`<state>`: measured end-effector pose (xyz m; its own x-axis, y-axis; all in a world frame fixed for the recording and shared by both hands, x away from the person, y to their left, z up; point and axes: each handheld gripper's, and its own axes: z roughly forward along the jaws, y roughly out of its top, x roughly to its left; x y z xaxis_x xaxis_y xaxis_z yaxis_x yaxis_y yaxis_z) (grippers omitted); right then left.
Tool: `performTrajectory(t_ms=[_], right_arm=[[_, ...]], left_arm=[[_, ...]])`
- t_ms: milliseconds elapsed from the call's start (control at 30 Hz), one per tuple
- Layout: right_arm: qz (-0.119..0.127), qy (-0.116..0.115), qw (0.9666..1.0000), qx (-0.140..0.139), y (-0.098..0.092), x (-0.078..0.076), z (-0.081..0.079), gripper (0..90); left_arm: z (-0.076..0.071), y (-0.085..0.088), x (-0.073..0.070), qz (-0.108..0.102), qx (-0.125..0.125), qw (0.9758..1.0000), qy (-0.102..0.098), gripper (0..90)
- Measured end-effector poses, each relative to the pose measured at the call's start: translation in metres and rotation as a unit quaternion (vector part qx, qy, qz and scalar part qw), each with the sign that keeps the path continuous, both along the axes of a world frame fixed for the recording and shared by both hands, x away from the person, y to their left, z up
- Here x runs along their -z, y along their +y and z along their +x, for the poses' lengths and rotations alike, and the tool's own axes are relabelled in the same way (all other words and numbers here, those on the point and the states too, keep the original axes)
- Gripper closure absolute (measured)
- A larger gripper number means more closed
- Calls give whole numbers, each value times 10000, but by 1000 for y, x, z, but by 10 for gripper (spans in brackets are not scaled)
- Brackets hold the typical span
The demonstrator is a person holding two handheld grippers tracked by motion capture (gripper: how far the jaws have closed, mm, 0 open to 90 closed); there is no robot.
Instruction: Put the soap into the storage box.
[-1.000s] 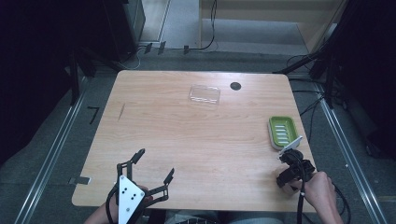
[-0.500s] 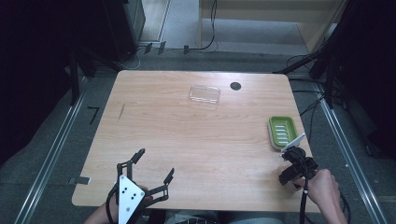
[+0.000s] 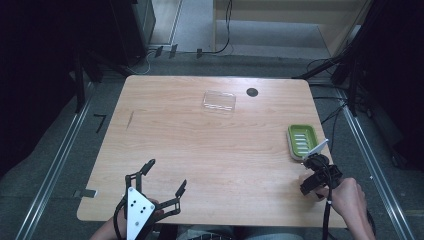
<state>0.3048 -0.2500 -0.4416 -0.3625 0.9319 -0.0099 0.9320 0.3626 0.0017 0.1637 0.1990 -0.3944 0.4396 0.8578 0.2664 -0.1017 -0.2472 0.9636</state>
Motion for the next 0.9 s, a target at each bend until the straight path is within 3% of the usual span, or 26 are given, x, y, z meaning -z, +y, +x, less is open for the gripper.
performTrajectory(t_ms=[900], right_arm=[[-62, -207, 9998, -36, 2, -20, 19, 337]], left_arm=[[0, 0, 0, -9, -18, 10000, 16, 99]])
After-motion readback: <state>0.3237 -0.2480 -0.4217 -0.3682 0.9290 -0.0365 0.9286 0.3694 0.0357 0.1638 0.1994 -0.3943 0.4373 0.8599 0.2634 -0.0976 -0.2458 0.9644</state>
